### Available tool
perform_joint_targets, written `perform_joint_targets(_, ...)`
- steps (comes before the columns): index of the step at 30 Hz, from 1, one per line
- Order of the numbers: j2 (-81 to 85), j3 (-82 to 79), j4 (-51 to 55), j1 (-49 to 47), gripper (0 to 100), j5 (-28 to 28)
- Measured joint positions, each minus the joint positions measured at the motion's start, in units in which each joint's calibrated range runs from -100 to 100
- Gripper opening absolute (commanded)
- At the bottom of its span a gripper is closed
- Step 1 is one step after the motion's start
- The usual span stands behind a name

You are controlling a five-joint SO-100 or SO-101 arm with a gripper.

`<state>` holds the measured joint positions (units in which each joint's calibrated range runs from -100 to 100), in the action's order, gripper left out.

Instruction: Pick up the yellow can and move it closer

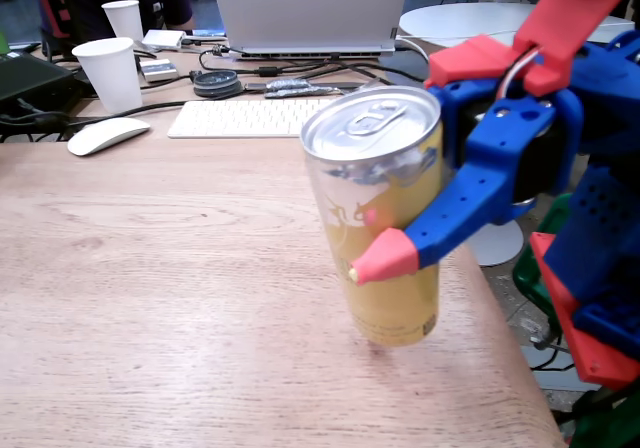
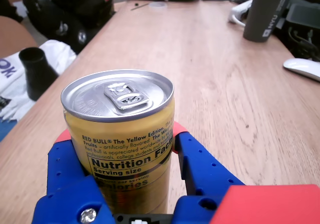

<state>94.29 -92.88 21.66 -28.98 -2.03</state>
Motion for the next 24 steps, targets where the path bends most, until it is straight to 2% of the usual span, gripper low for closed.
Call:
perform_joint_targets(21, 0.0, 0.0, 0.0, 0.66, 13, -0.15)
perform_joint_targets(24, 0.0, 0.0, 0.0, 6.86, 13, -0.15)
